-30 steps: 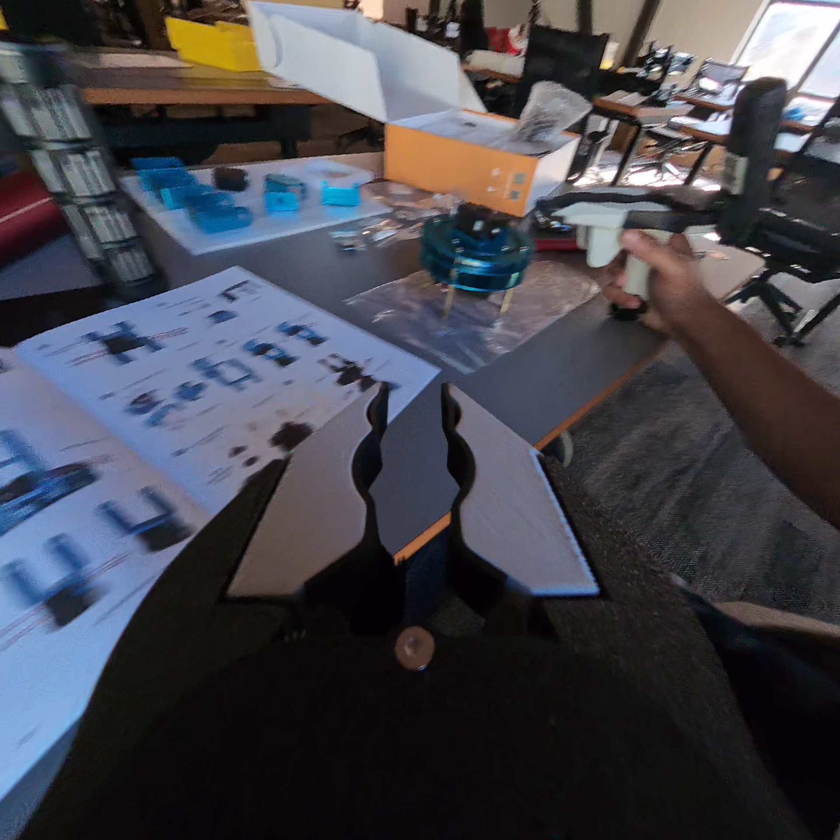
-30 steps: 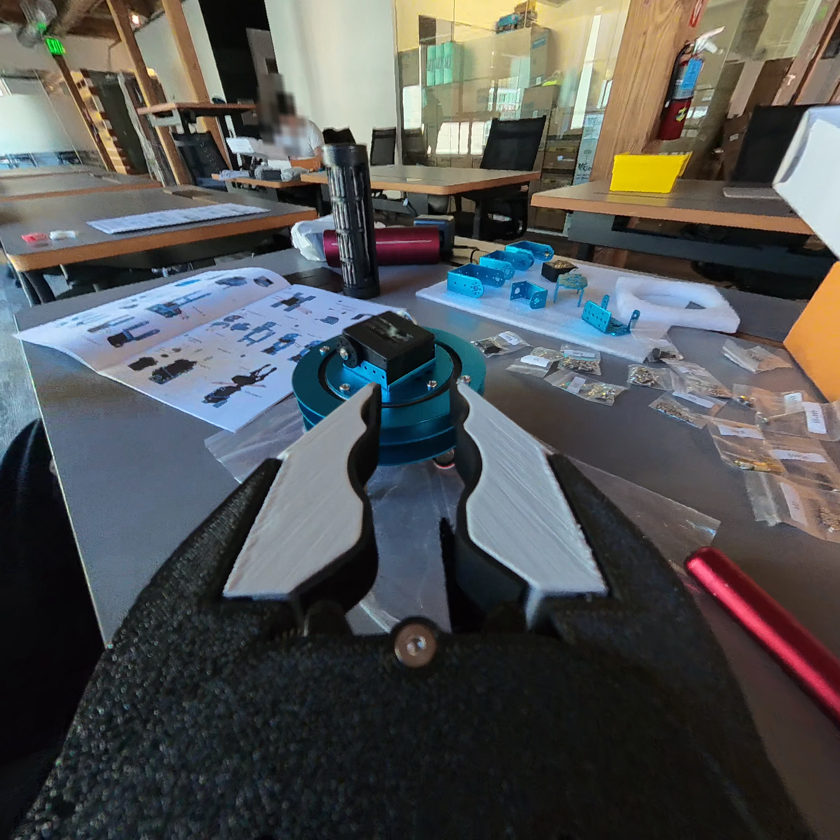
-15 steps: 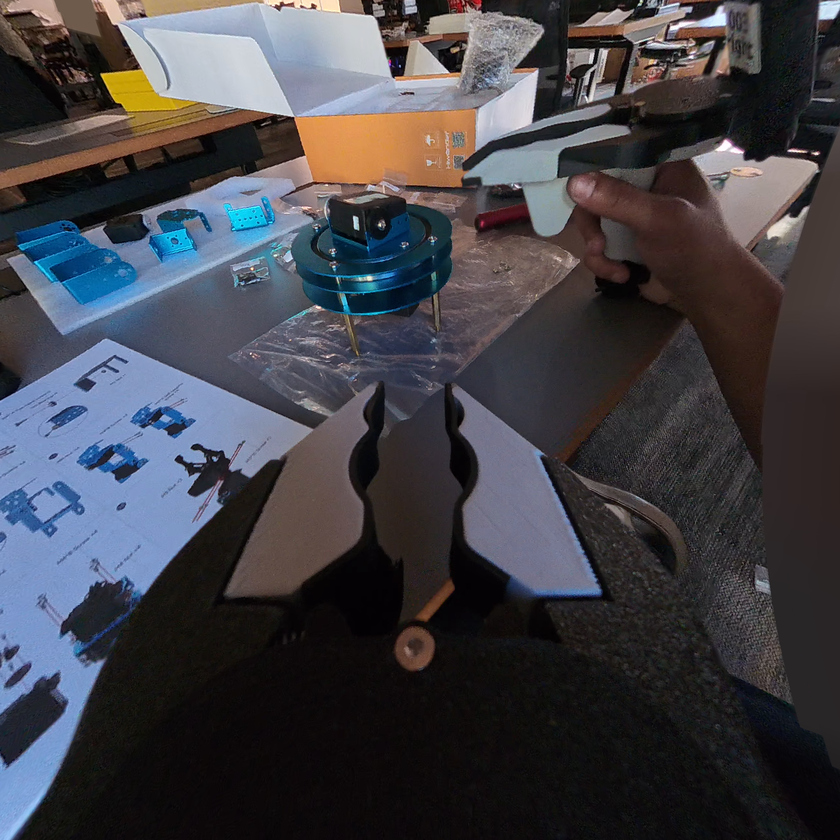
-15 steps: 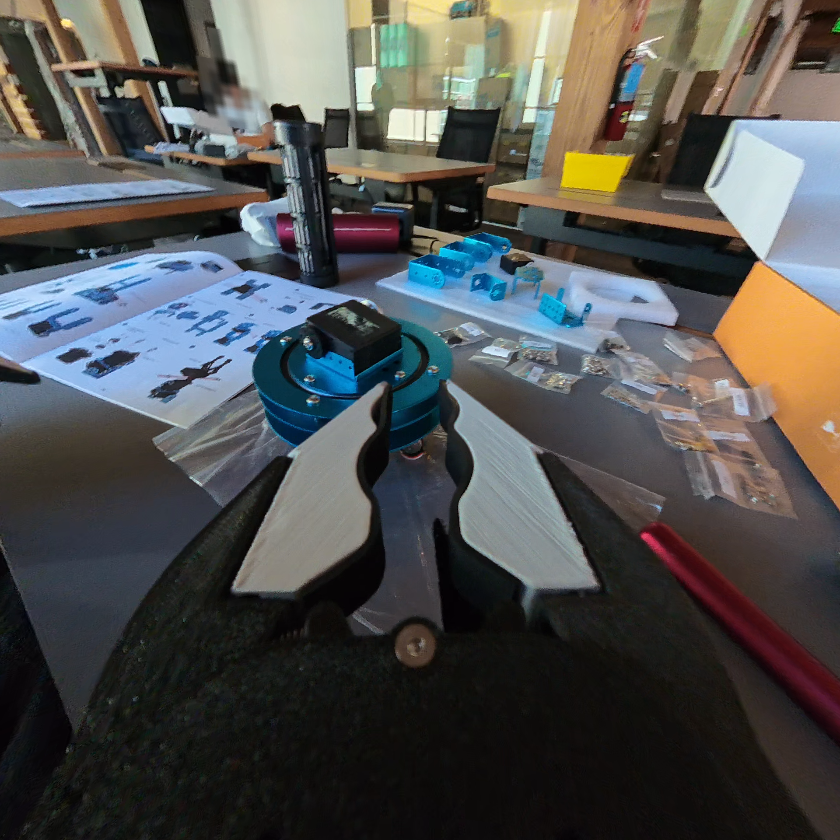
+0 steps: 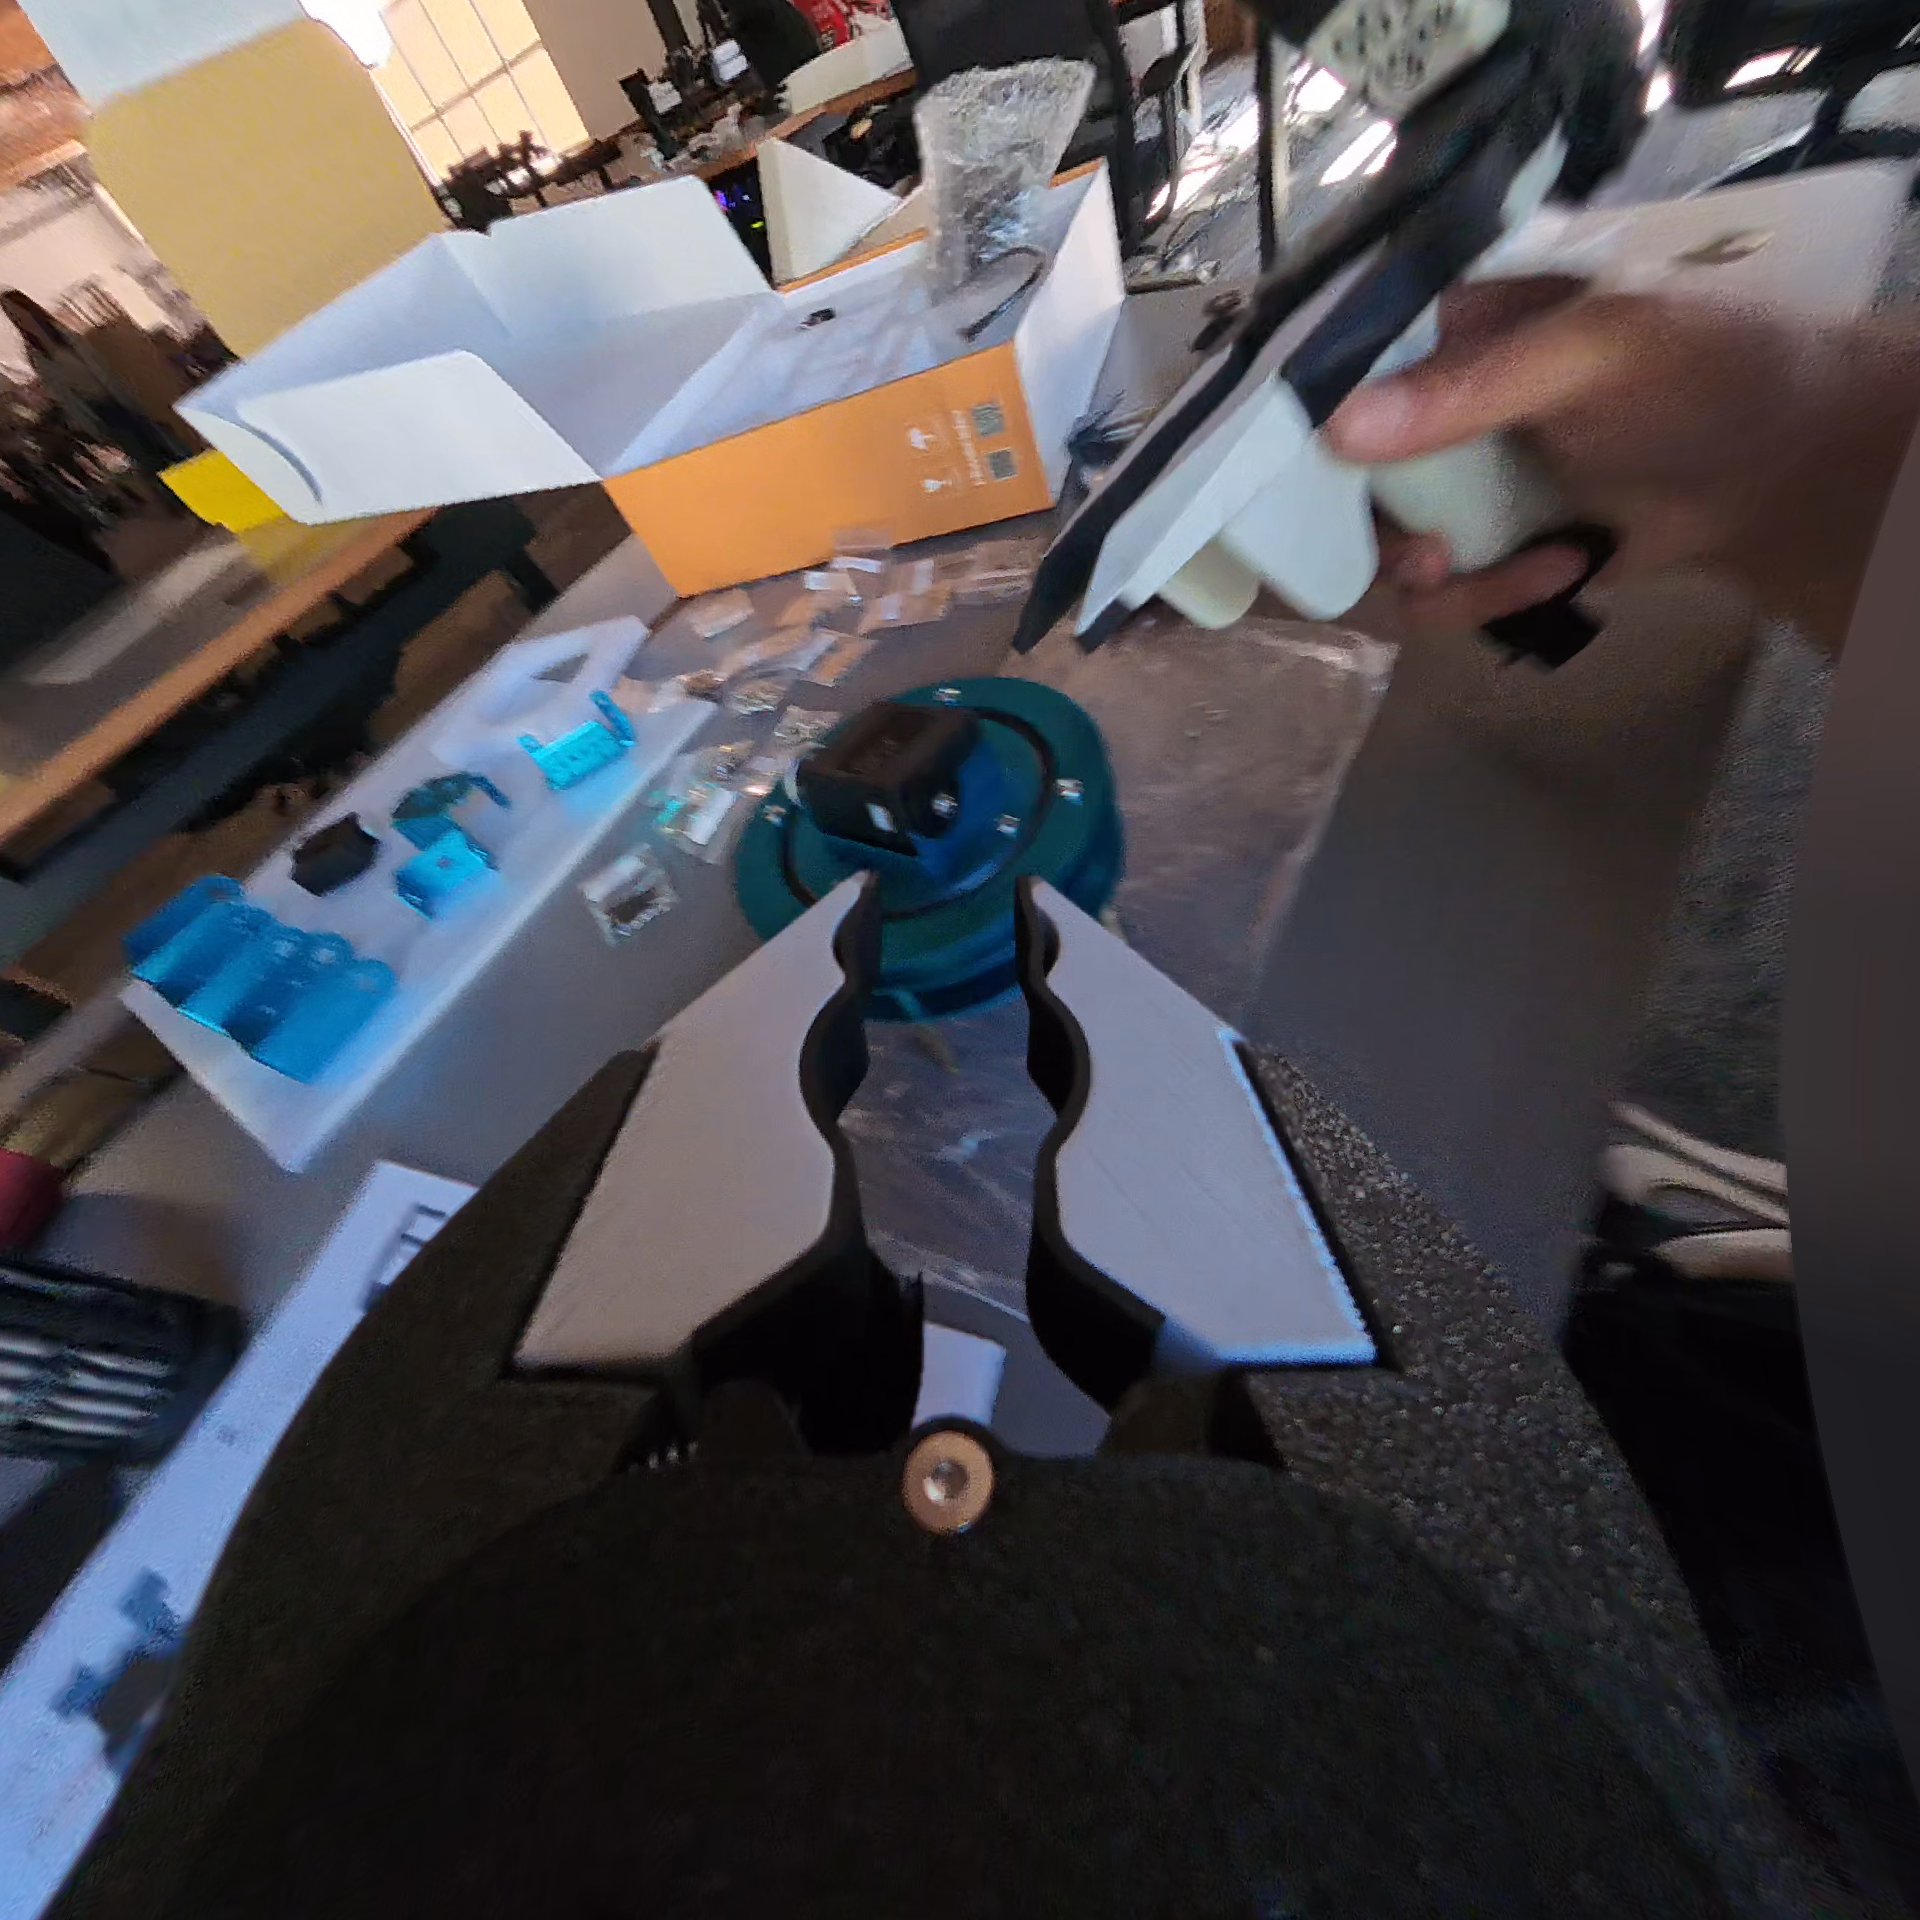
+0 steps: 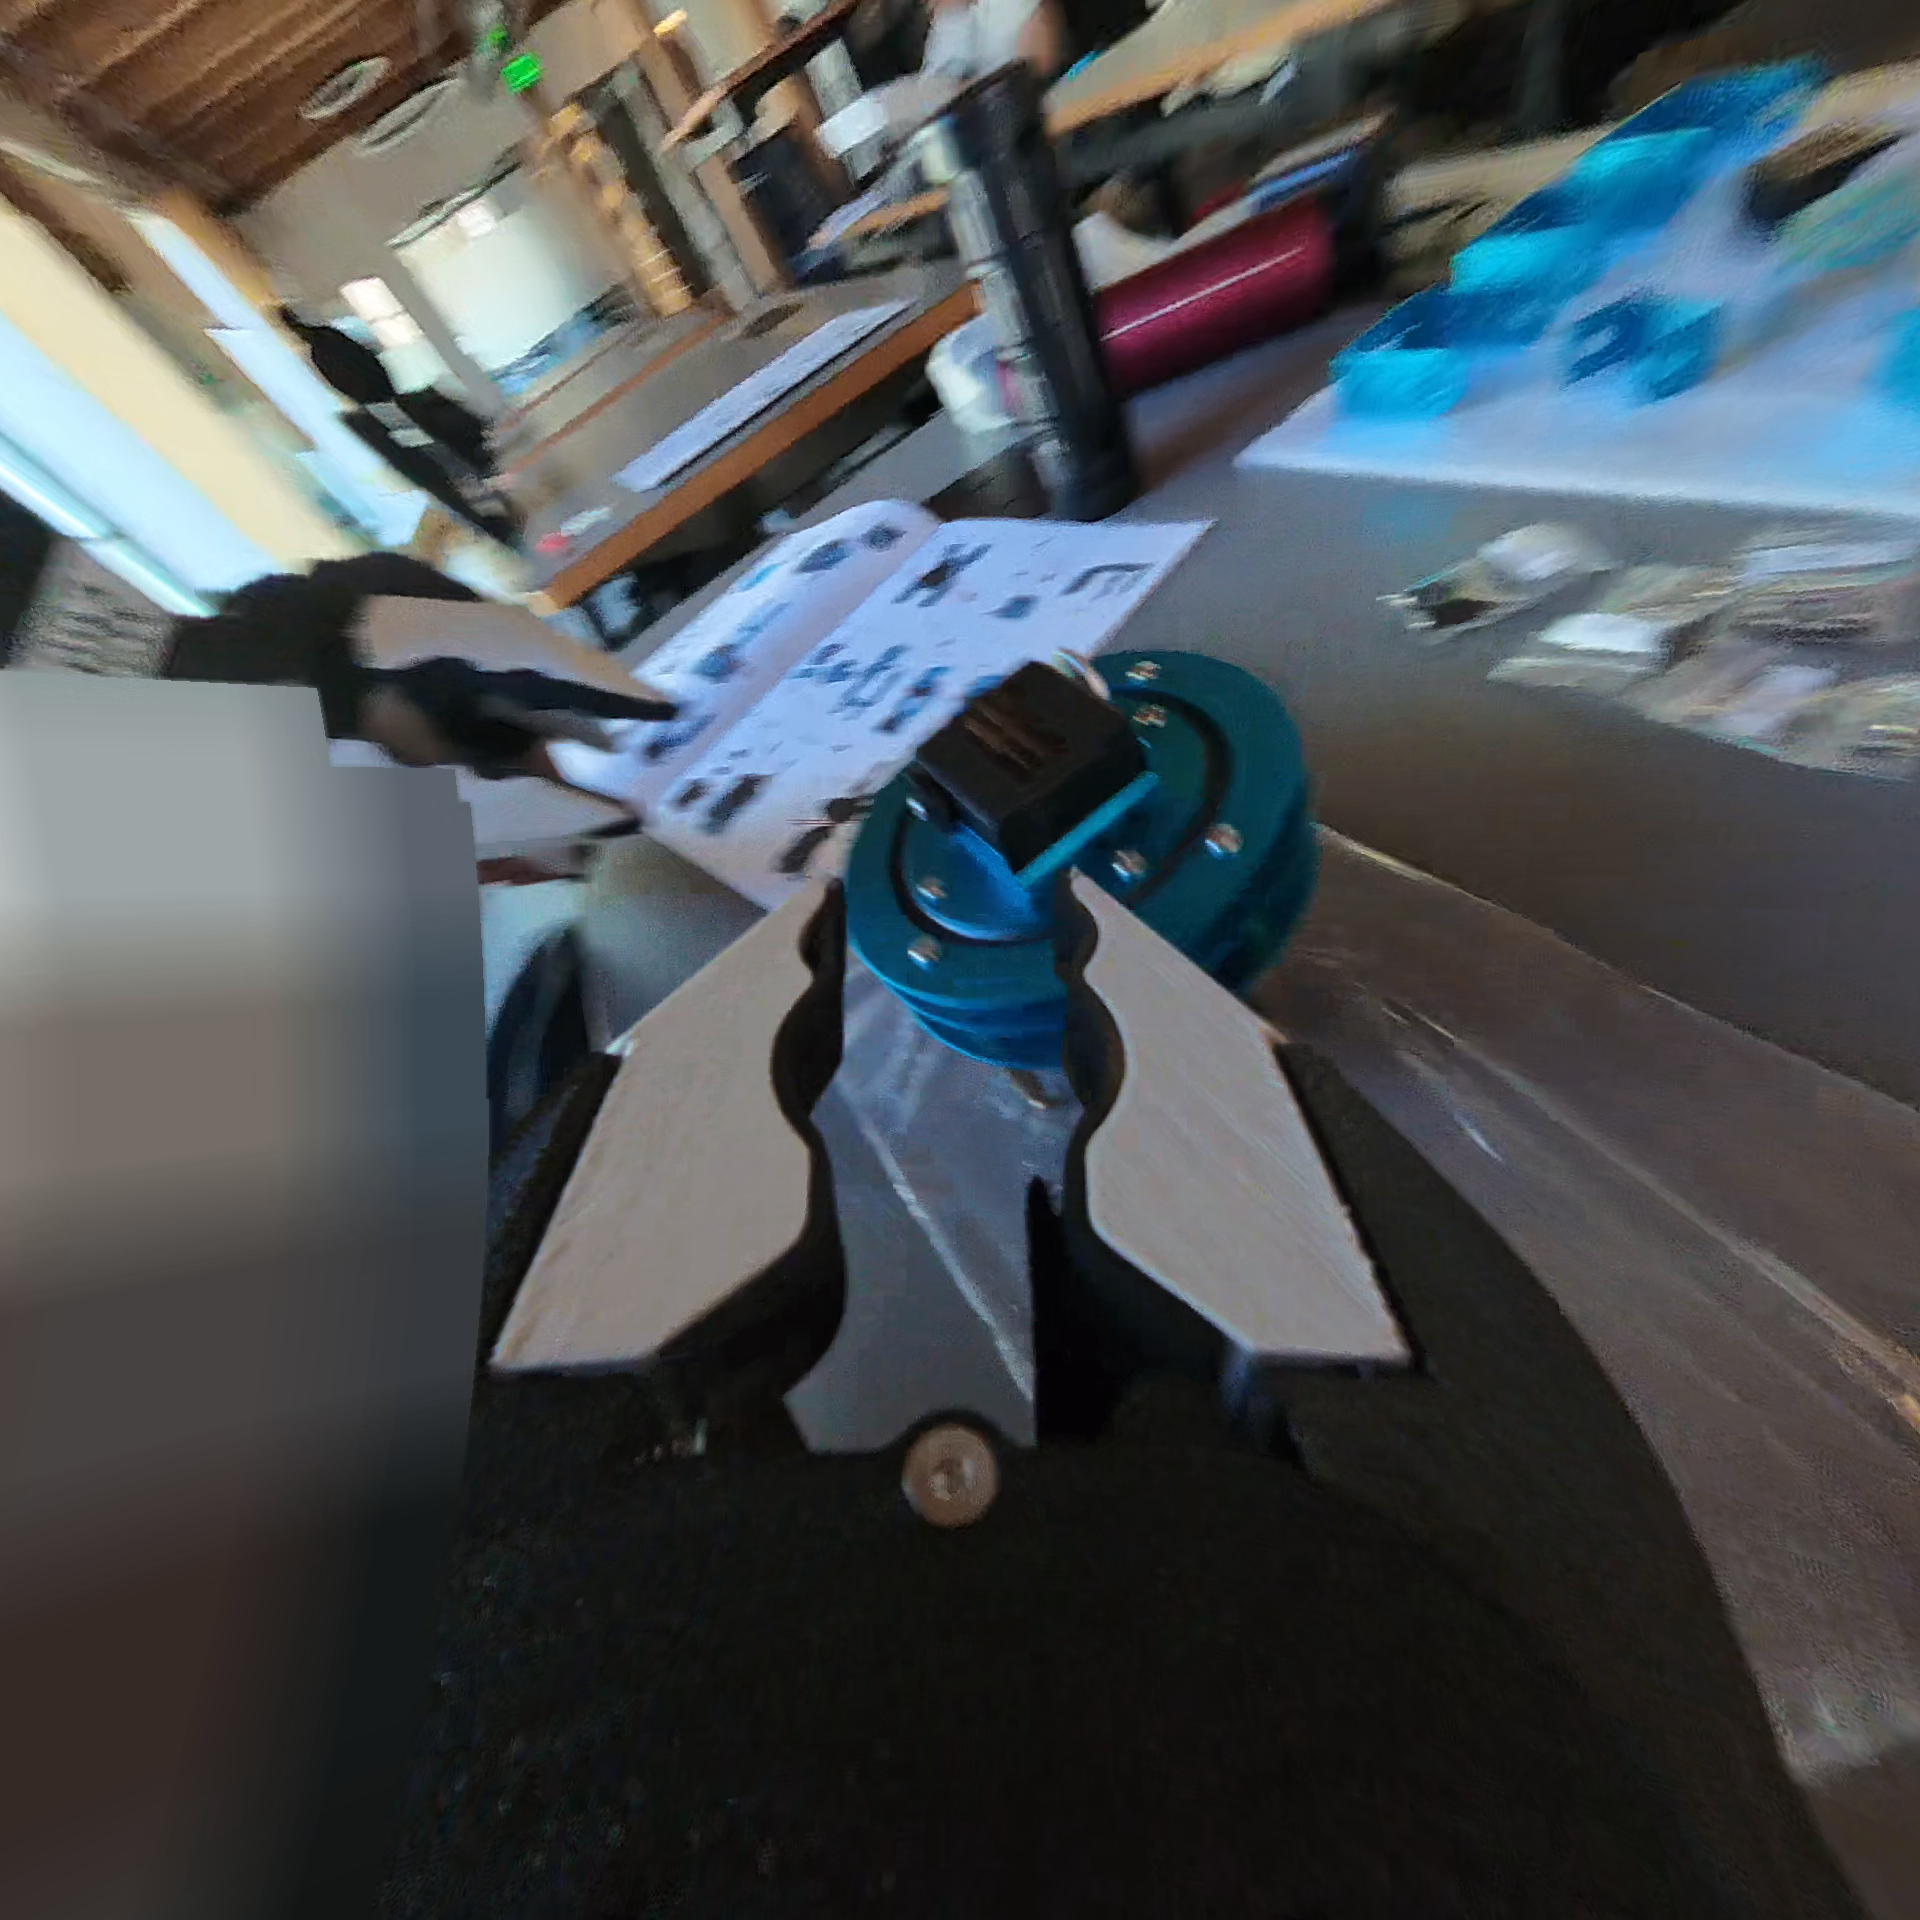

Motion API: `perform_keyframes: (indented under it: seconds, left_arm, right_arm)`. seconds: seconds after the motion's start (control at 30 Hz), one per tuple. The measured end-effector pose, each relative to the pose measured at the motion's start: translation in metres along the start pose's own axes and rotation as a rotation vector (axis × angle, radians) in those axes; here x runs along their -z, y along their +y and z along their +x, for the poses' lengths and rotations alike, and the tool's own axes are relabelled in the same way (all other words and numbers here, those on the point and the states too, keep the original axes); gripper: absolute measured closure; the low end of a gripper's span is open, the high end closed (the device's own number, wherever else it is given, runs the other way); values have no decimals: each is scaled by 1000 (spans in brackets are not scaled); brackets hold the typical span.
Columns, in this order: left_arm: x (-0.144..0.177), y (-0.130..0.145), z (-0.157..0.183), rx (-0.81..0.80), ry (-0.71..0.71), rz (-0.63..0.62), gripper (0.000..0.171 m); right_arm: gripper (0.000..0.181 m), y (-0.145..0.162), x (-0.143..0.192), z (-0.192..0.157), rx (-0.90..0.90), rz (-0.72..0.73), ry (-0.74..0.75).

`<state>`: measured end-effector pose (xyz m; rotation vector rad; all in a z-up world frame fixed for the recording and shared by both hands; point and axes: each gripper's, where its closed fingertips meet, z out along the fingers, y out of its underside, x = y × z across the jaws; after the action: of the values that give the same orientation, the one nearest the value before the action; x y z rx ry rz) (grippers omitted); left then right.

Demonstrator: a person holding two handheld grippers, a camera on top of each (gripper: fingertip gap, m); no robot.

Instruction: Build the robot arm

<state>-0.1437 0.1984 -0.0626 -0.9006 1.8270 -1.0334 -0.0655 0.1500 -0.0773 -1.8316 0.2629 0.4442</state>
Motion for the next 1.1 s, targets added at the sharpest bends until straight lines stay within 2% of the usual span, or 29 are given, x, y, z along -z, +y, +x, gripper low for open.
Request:
perform_keyframes:
  seconds: [0.03, 0.1, 0.17, 0.2, 0.23, 0.3, 0.33, 0.4, 0.43, 0.47, 0.57, 0.67, 0.77, 0.93, 1.1]
  left_arm:
    - [-10, -1, -10, -31, -15, -11, 147]
    - [-30, 1, -26, -62, -23, -39, 150]
    - [-47, 7, -41, -73, -21, -83, 156]
    - [-53, 9, -48, -69, -22, -99, 157]
    - [-59, 12, -52, -58, -3, -108, 157]
    - [-69, 26, -44, -45, 129, -182, 155]
    - [-71, 29, -44, -40, 165, -202, 148]
    - [-74, 24, -45, -4, 228, -148, 147]
    - [-74, 22, -45, 25, 266, -130, 146]
    - [-75, 20, -45, 53, 300, -116, 143]
    - [-81, 17, -45, 99, 375, -89, 138]
    - [-82, 16, -46, 134, 419, -92, 135]
    - [-82, 16, -47, 158, 438, -93, 135]
    - [-81, 21, -57, 139, 412, -101, 135]
    - [-73, 13, -62, 152, 434, -60, 135]
  right_arm:
    - [141, -7, -4, -5, -18, -56, -65]
    - [140, -10, -15, 6, 34, -246, -81]
    - [142, -8, -20, 26, 152, -421, -104]
    - [146, -8, -22, 33, 232, -454, -147]
    - [147, -9, -22, 36, 290, -438, -201]
    - [142, -3, -20, 30, 355, -369, -340]
    - [140, 0, -21, 31, 384, -331, -347]
    - [133, 7, -21, 29, 435, -285, -353]
    - [133, 6, -25, 35, 447, -254, -304]
    - [134, 5, -28, 35, 446, -232, -294]
    - [121, 3, -34, 29, 387, -193, -335]
    - [120, 3, -41, 21, 402, -198, -360]
    - [139, -3, -49, 20, 459, -189, -337]
    - [140, -6, -48, 19, 418, -185, -386]
    - [141, -9, -52, 21, 354, -318, -361]
